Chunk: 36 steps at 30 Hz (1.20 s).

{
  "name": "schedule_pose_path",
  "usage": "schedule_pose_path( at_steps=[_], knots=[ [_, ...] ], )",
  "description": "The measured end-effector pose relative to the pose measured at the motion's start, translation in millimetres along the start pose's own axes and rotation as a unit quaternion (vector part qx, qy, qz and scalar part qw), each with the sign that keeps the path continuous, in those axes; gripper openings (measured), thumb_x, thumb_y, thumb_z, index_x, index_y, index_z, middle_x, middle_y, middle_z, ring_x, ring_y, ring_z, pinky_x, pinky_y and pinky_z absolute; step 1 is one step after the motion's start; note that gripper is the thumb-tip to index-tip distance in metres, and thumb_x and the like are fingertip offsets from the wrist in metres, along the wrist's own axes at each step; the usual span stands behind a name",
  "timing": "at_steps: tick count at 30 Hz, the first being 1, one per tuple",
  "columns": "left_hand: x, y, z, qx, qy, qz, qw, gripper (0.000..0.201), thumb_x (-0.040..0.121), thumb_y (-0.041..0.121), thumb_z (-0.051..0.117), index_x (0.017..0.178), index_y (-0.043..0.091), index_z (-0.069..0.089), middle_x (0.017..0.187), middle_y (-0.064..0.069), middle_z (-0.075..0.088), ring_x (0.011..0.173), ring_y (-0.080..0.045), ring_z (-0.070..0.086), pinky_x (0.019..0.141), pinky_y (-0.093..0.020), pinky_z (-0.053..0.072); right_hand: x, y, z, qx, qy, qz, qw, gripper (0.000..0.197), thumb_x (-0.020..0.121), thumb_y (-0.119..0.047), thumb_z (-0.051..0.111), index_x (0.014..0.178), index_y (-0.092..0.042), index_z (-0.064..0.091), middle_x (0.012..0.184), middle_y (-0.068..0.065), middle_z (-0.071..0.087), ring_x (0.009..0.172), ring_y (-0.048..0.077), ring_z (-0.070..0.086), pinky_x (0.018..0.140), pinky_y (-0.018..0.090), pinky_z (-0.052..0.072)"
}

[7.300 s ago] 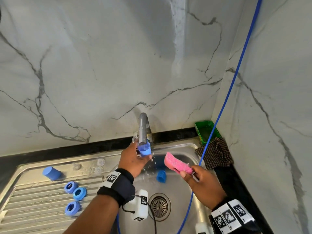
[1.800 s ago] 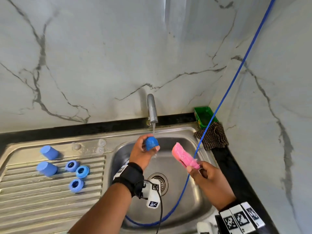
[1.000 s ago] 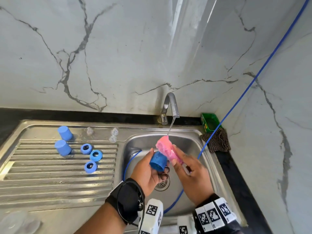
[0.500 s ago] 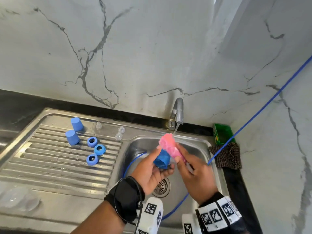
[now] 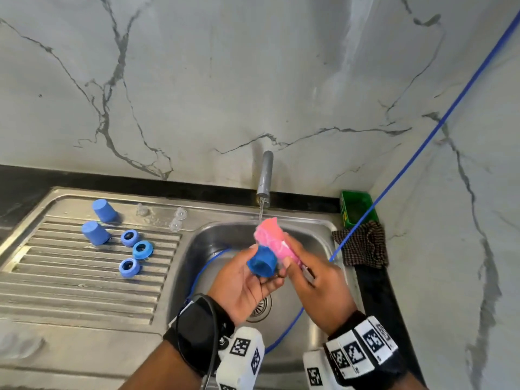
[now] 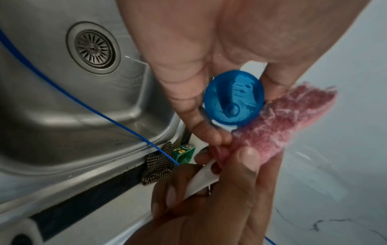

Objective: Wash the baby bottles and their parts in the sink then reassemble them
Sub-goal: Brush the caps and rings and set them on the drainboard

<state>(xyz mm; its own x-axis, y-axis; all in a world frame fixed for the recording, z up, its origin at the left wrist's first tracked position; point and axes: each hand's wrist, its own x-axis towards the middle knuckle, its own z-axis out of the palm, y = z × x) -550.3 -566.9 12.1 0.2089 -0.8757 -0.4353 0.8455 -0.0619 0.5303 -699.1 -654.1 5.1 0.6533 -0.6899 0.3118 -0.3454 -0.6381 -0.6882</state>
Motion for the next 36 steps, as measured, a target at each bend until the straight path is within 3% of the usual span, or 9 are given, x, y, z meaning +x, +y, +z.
schedule_pose_path(
  at_steps=[4,6,10,13,18,22,30,33,36],
  knots=[
    [-4,2,-6,-0.024,-0.006,-0.012,1.000,0.039,0.100,0.032,0.044,0.121,0.002,0.056,0.091,-0.019,0.061,0.065,-0.021,0.058,0.057,-0.028,0.050,1,6,1,0.017,-0.018,-0.008,1.000,0.045,0.097,-0.042,0.054,0.142,-0.048,0.051,0.118,-0.010,0.071,0.107,0.001,0.066,0.092,0.018,0.050],
    [-6,6,-10,-0.024,-0.001,-0.024,0.999,0.041,0.100,0.034,0.038,0.120,0.003,0.056,0.091,-0.021,0.061,0.064,-0.022,0.054,0.056,-0.029,0.044,3,7,3,0.010,0.000,0.021,1.000,0.045,0.096,-0.046,0.052,0.141,-0.052,0.049,0.113,-0.006,0.072,0.102,0.004,0.067,0.089,0.024,0.053],
    [-9,12,-19,-0.015,0.007,-0.004,1.000,0.042,0.093,0.030,0.044,0.117,0.000,0.062,0.095,-0.019,0.063,0.073,-0.023,0.057,0.058,-0.030,0.047,-4,-12,14,0.009,-0.016,-0.051,0.999,0.050,0.095,-0.040,0.061,0.143,-0.044,0.051,0.096,-0.018,0.061,0.088,-0.002,0.061,0.082,0.017,0.050],
    [-14,19,-24,-0.020,-0.003,-0.005,1.000,0.043,0.099,0.029,0.043,0.122,-0.003,0.061,0.095,-0.019,0.064,0.073,-0.024,0.060,0.061,-0.030,0.050,0,-16,21,0.013,0.018,-0.003,1.000,0.054,0.095,-0.035,0.062,0.147,-0.041,0.048,0.109,-0.009,0.068,0.098,0.005,0.065,0.087,0.030,0.055],
    [-21,33,-38,-0.033,-0.030,0.004,0.999,0.039,0.093,0.031,0.059,0.118,0.001,0.063,0.094,-0.016,0.065,0.074,-0.021,0.061,0.062,-0.027,0.055,-5,-41,33,-0.027,0.017,-0.064,0.997,0.051,0.093,-0.034,0.060,0.143,-0.042,0.052,0.100,-0.011,0.068,0.085,0.001,0.065,0.080,0.013,0.050],
    [-23,41,-52,-0.025,-0.029,-0.015,0.999,0.055,0.098,0.051,0.049,0.121,0.002,0.062,0.088,-0.013,0.061,0.073,-0.018,0.059,0.065,-0.026,0.054,-4,-47,46,-0.038,0.050,-0.027,0.998,0.053,0.093,-0.036,0.058,0.145,-0.039,0.051,0.092,-0.012,0.063,0.077,0.003,0.062,0.072,0.017,0.051],
    [-35,50,-64,-0.038,-0.044,-0.010,0.998,0.046,0.093,0.036,0.044,0.117,0.001,0.060,0.084,-0.015,0.062,0.064,-0.019,0.053,0.062,-0.029,0.045,-19,-56,60,-0.068,0.049,-0.030,0.996,0.058,0.091,-0.022,0.070,0.144,-0.039,0.053,0.085,-0.013,0.055,0.066,0.003,0.055,0.063,0.013,0.045],
    [-39,50,-64,-0.029,-0.048,-0.010,0.998,0.044,0.099,0.033,0.043,0.122,0.000,0.060,0.090,-0.017,0.063,0.067,-0.020,0.054,0.063,-0.029,0.047,-16,-58,55,-0.066,0.073,0.004,0.995,0.061,0.092,-0.024,0.068,0.144,-0.047,0.048,0.084,-0.015,0.056,0.074,-0.002,0.055,0.068,0.010,0.041],
    [-43,48,-58,-0.025,-0.038,-0.004,0.999,0.040,0.097,0.032,0.048,0.116,0.000,0.061,0.085,-0.015,0.060,0.066,-0.019,0.057,0.061,-0.028,0.051,-20,-70,50,-0.063,0.049,-0.053,0.995,0.057,0.091,-0.024,0.068,0.143,-0.040,0.052,0.086,-0.016,0.055,0.072,-0.002,0.055,0.068,0.008,0.042]
  ],
)
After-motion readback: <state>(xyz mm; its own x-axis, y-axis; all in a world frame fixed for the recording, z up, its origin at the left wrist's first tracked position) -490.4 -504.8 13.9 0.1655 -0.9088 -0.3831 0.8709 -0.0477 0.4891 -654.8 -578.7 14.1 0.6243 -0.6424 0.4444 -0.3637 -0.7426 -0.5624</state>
